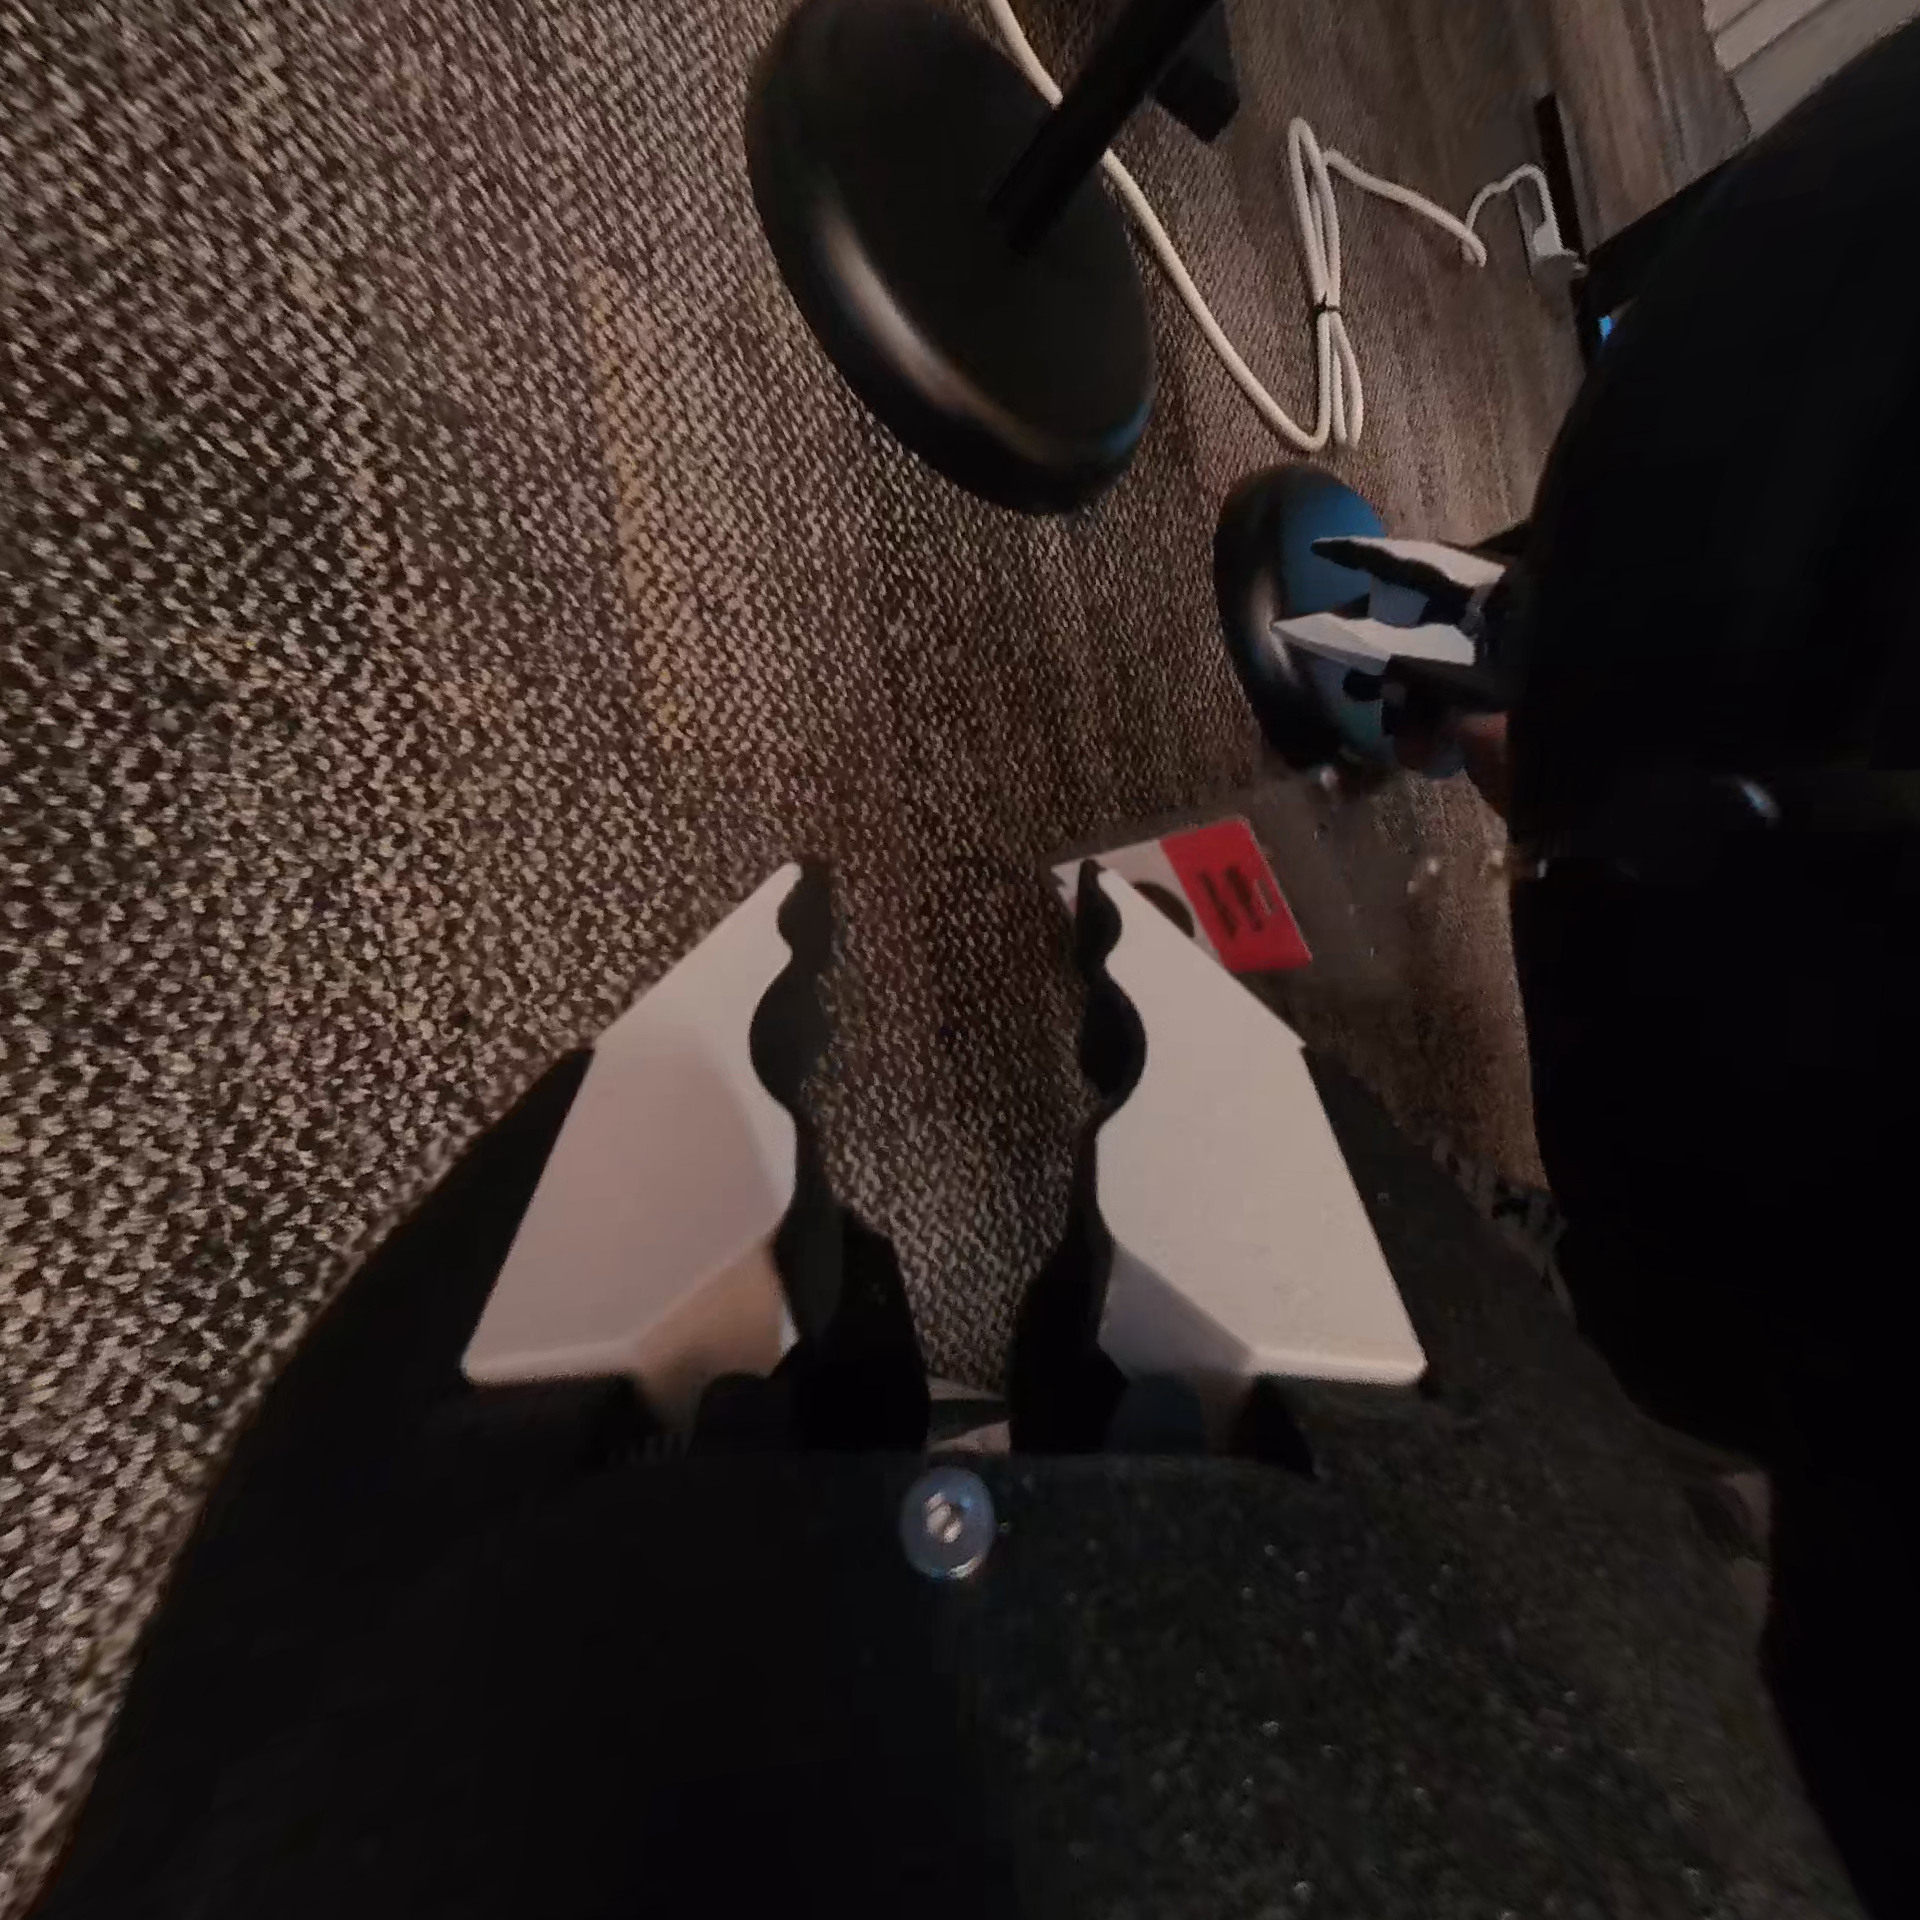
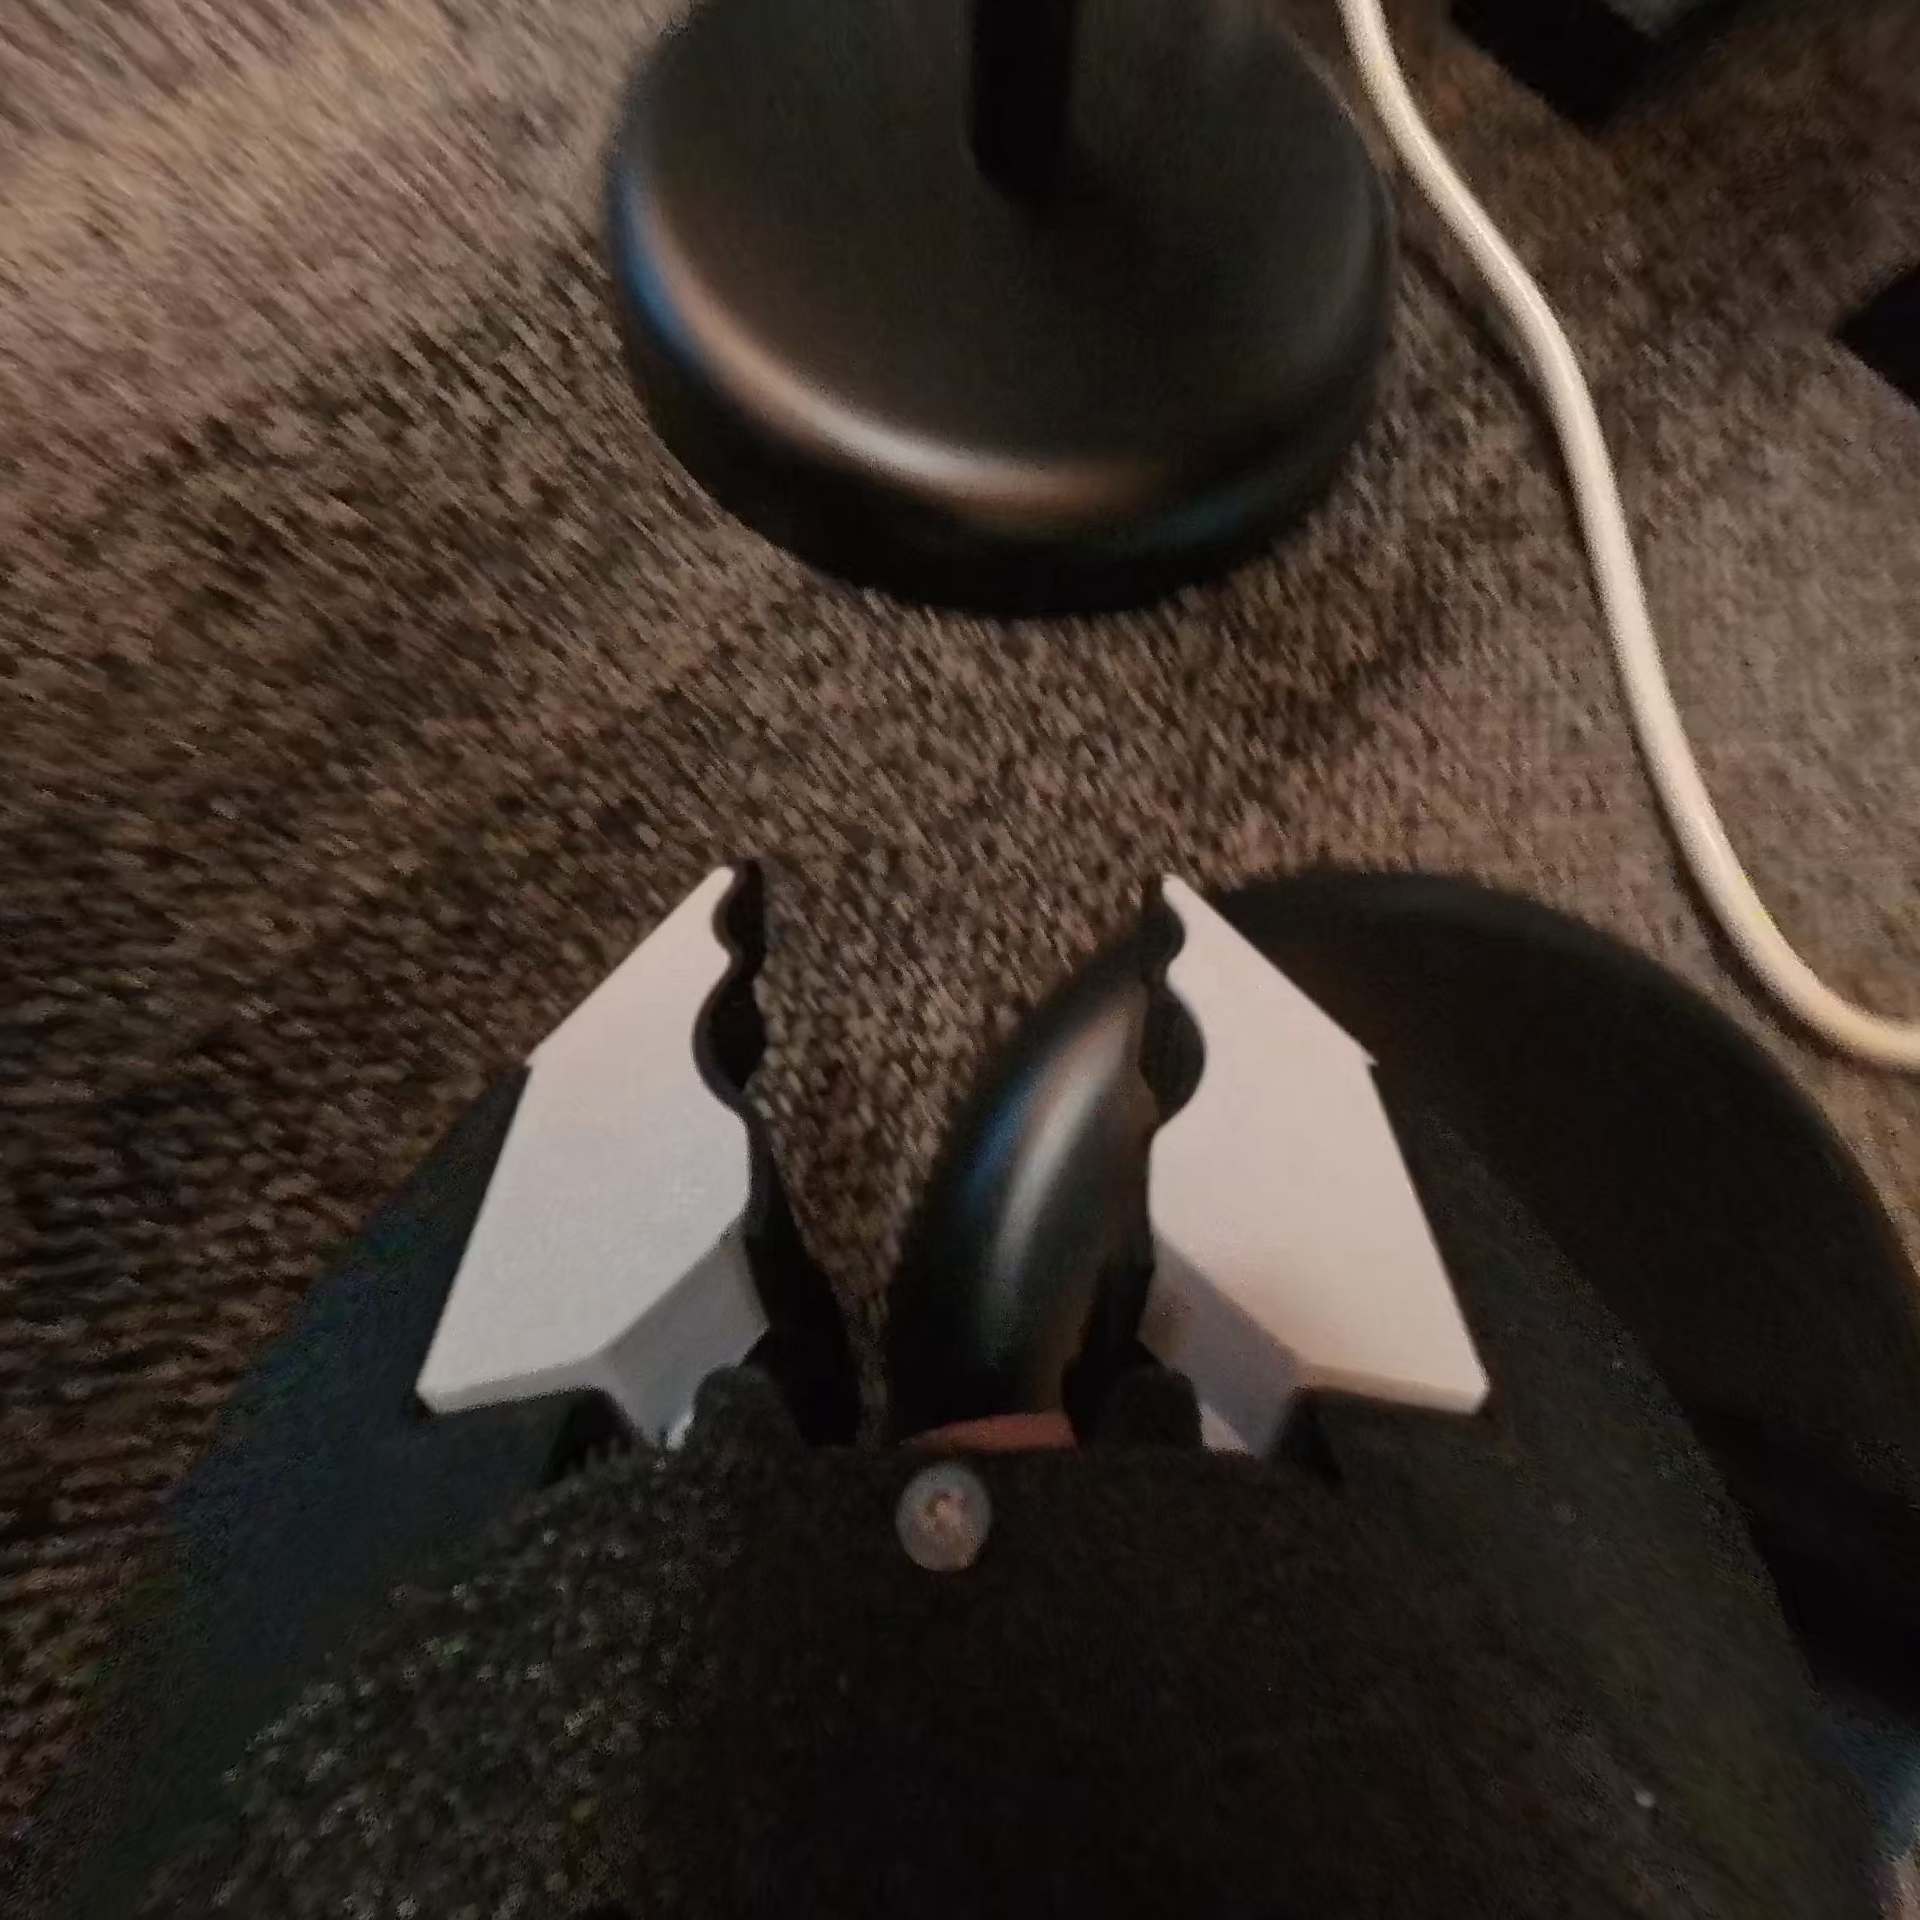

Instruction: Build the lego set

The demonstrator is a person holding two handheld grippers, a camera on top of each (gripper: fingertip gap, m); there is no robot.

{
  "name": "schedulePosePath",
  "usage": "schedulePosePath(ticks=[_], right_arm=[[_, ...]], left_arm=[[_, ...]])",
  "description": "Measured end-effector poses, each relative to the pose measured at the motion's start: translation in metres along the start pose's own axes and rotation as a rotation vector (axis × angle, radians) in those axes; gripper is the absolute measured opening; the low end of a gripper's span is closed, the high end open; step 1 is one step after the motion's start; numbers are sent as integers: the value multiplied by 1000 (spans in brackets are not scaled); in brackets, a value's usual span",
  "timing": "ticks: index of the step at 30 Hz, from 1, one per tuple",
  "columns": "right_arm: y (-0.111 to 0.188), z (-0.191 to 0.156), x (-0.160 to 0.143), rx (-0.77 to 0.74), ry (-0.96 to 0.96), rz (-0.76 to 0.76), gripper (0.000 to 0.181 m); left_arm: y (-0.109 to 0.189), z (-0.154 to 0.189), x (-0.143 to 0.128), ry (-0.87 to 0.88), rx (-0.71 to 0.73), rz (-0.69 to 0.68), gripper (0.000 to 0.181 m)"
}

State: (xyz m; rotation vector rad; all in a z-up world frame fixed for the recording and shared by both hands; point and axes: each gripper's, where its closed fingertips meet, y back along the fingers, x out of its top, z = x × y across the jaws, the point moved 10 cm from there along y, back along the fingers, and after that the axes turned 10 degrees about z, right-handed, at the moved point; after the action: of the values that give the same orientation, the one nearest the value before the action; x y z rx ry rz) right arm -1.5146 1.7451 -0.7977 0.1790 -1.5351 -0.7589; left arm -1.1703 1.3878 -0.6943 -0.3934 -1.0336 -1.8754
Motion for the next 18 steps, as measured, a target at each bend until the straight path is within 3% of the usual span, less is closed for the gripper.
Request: schedulePosePath(ticks=[5, 10, 14, 18], right_arm=[[-33, -39, 67, 250, 75, 90, 71], [-48, -83, 158, 371, 33, -12, 70], [-45, -107, 225, 468, 148, -114, 66], [-57, -136, 277, 555, 304, -252, 62]], left_arm=[[15, -15, 16, 2, 86, 77, 43], [56, -63, 20, 93, 286, 140, 42], [125, -81, -18, 412, 523, 190, 39], [221, -46, -61, 688, 743, 216, 35]])
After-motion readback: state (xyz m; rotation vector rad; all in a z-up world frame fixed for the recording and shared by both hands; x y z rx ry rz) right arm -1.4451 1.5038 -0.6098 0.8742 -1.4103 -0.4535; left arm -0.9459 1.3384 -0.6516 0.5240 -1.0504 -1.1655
